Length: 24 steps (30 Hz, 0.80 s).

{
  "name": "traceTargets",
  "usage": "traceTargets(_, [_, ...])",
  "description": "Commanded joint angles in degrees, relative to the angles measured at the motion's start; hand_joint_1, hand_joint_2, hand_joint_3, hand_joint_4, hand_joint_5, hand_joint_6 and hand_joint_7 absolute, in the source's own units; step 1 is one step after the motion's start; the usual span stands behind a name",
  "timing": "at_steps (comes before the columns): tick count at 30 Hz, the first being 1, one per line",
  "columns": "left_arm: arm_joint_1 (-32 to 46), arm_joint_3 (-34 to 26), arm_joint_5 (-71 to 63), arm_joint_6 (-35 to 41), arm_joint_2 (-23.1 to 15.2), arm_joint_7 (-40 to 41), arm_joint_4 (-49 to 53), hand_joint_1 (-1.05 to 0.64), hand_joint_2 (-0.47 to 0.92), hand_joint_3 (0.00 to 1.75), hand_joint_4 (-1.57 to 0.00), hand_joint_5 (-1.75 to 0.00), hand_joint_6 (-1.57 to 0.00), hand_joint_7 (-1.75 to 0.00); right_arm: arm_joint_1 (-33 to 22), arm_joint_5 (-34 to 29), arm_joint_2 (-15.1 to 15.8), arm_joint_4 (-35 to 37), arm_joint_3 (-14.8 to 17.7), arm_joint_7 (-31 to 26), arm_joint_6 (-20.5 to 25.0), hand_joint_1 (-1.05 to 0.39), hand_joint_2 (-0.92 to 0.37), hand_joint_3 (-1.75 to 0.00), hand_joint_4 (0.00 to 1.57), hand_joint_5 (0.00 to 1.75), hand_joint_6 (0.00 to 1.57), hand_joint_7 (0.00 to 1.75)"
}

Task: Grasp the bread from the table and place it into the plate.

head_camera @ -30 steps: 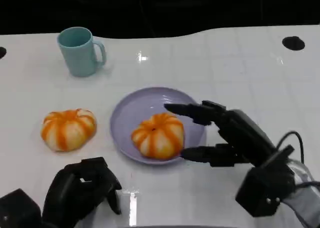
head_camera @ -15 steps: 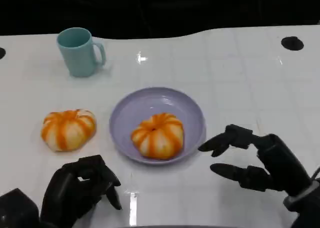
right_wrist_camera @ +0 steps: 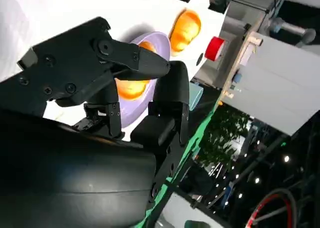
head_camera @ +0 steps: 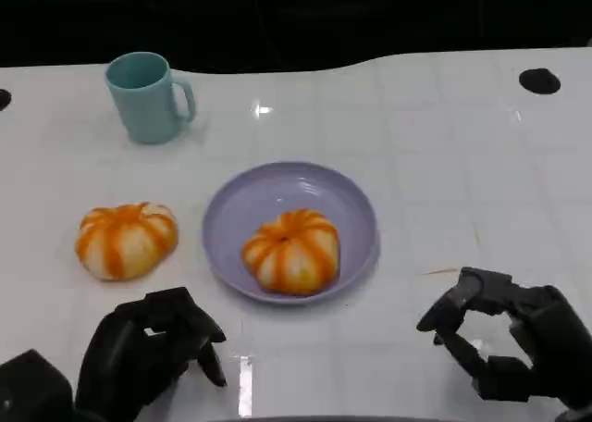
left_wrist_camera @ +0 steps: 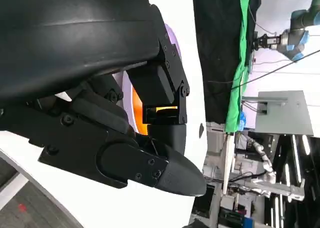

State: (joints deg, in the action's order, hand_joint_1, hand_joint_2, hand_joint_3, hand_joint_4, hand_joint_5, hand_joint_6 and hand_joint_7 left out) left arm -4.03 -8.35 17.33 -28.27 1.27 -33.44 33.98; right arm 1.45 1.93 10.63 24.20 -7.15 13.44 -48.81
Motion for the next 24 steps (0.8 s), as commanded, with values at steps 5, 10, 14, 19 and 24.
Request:
traceTargets(5, [0.27,-0.45,0.78,0.1,-0.82,-0.18,-0.43,-0.96,0.92,0.06,-1.09,-1.38,-1.16,-0.82,-1.47,1.17,-1.71,1.07,1.83,0.74,-0.62,-0.29,-0.6,-0.97,0.7,1.56,0.74,1.3])
traceTargets(10, [0.28,-0.44,1.45,0.45,-1.09,-0.92,-0.34,-0.94,0.92,0.05,-1.11,-1.35,-1.17,-0.79,-1.27,2.24,-2.58,2.16,2.1,1.74,-0.89,-0.31,-0.66,-0.85,0.69,1.62,0.71,1.33])
traceTargets(14, [0.19,-0.23,1.42,0.19,-1.41,-0.97,-0.06,-0.94,0.92,0.06,-1.11,-1.34,-1.18,-0.78,-1.33,2.78,-3.27,2.05,2.37,2.13,-0.08,-0.32,-0.67,-0.82,0.71,1.66,0.72,1.35])
traceTargets(19, [0.28,-0.28,1.64,0.22,-1.55,-1.42,-0.27,-0.94,0.92,0.06,-1.13,-1.34,-1.19,-0.77,-1.41,3.48,-3.86,1.83,2.91,2.87,0.81,-0.31,-0.66,-0.83,0.71,1.73,0.73,1.35])
traceTargets(24, [0.33,-0.35,2.01,0.41,-1.6,-1.94,-0.35,-0.93,0.92,0.06,-1.14,-1.34,-1.19,-0.76,-1.73,3.39,-4.06,1.46,3.39,3.2,1.13,-0.32,-0.67,-0.83,0.69,1.74,0.72,1.34])
